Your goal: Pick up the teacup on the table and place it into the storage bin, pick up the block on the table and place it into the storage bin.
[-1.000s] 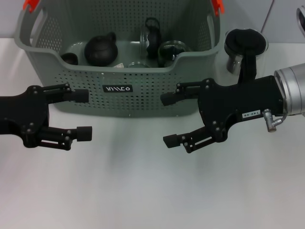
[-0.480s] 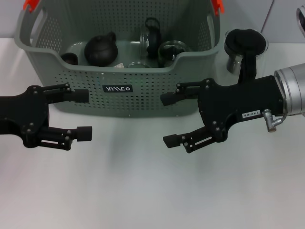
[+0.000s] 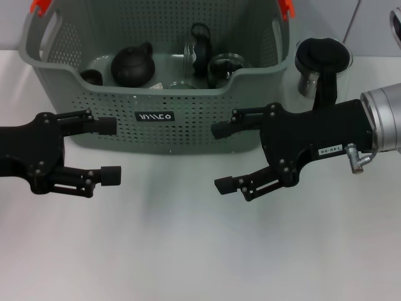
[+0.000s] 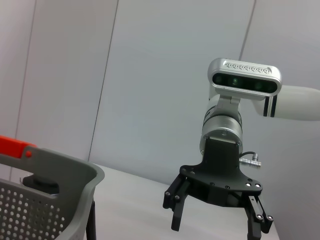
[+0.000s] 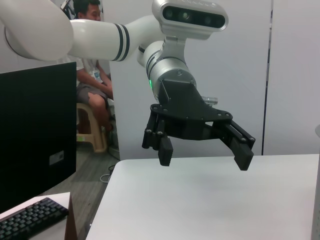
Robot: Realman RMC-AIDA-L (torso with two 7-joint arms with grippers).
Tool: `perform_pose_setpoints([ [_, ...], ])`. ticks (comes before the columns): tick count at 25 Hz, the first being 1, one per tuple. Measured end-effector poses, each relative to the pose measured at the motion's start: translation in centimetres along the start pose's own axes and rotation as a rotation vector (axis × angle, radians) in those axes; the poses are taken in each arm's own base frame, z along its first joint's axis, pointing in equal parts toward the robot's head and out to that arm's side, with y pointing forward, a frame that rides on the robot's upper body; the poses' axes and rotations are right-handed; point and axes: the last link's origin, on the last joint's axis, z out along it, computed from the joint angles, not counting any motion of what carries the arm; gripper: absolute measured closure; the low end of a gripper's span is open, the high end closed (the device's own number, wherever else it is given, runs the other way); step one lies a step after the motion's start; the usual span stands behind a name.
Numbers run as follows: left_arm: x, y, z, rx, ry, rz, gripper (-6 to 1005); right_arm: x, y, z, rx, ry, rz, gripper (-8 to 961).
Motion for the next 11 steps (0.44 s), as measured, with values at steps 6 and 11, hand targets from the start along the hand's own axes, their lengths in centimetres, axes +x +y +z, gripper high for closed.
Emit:
perform_pose_setpoints([
  [6,0.0,0.0,0.0,0.0,0.0,0.0,47,0.0,0.0,0.0,0.0,0.0,0.0,7],
  [11,0.0,0.0,0.0,0.0,0.0,0.0,47,0.0,0.0,0.0,0.0,0.0,0.0,7],
])
